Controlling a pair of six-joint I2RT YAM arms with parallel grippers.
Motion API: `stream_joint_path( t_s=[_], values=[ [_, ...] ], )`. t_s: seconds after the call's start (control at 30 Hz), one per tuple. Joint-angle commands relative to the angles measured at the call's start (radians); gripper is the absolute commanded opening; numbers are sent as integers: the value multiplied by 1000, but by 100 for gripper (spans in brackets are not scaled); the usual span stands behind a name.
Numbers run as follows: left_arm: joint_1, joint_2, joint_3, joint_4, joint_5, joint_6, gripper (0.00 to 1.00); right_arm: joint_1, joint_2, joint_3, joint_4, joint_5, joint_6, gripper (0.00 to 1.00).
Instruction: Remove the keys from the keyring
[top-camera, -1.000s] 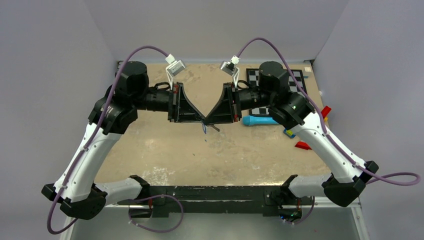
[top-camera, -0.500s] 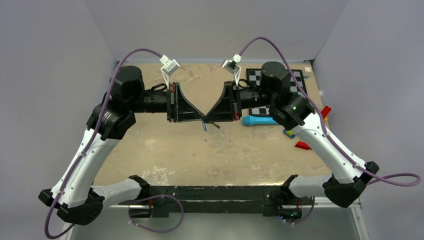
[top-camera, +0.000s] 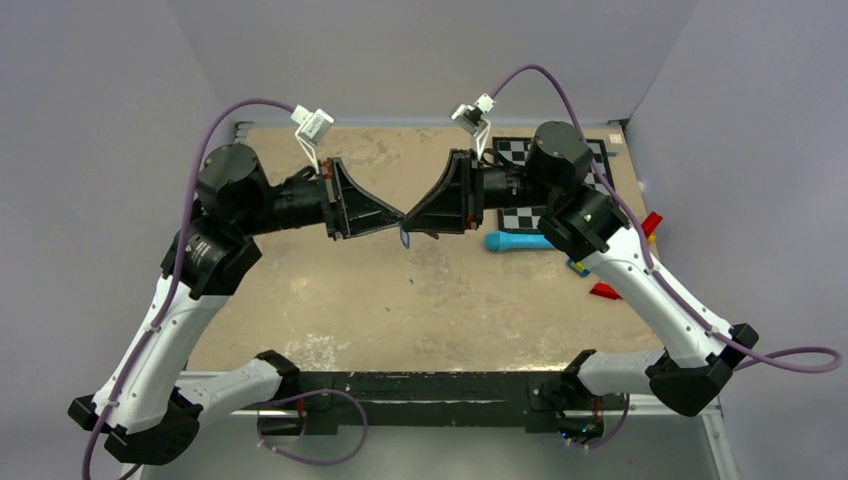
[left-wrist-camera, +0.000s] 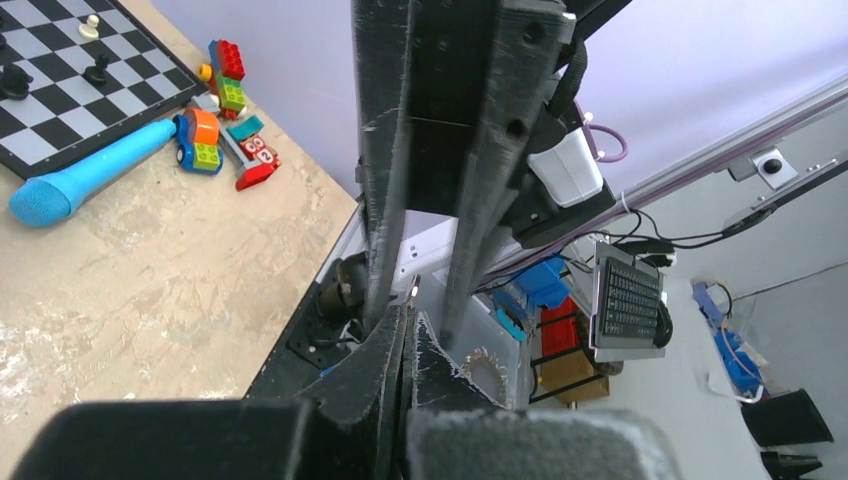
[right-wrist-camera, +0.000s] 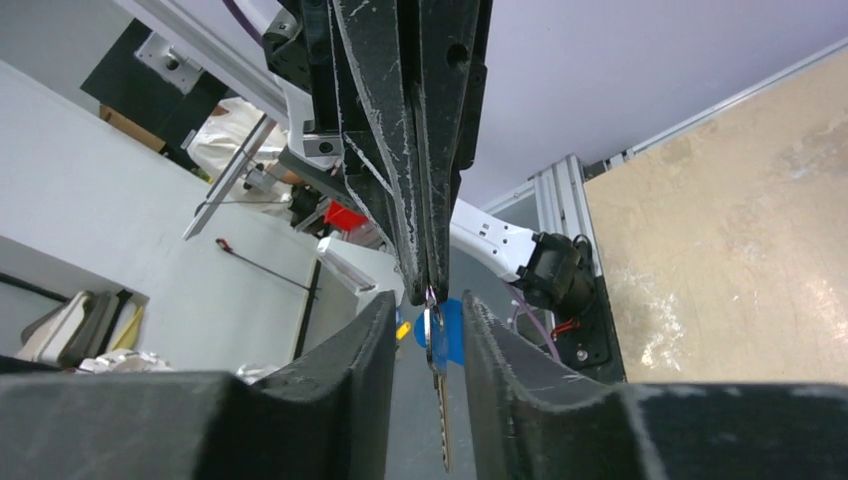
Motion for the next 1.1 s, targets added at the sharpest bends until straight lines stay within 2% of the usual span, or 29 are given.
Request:
stream_joint_path(
  t_s=[0.0, 0.03, 0.13, 0.37, 0.7, 1.07],
  values=[
    [-4, -1, 13, 67, -26, -34, 0, 2, 20, 49, 56, -11, 18, 48],
    [-5, -1, 16, 63, -27, -33, 0, 0, 20, 57, 44, -11, 12, 54],
    [-4, 1, 25, 55, -26, -29, 0, -17, 11, 63, 24, -15, -1, 55],
    [-5, -2, 39, 28, -30, -12, 0, -46, -19, 39, 9, -41, -9, 41],
    [-5, -6, 34, 30, -44, -15, 0, -60, -23, 20, -19, -55, -20, 29],
    [-5, -1, 14, 69, -42, -43, 0, -58, -17, 26, -12, -65, -19, 25]
  ],
)
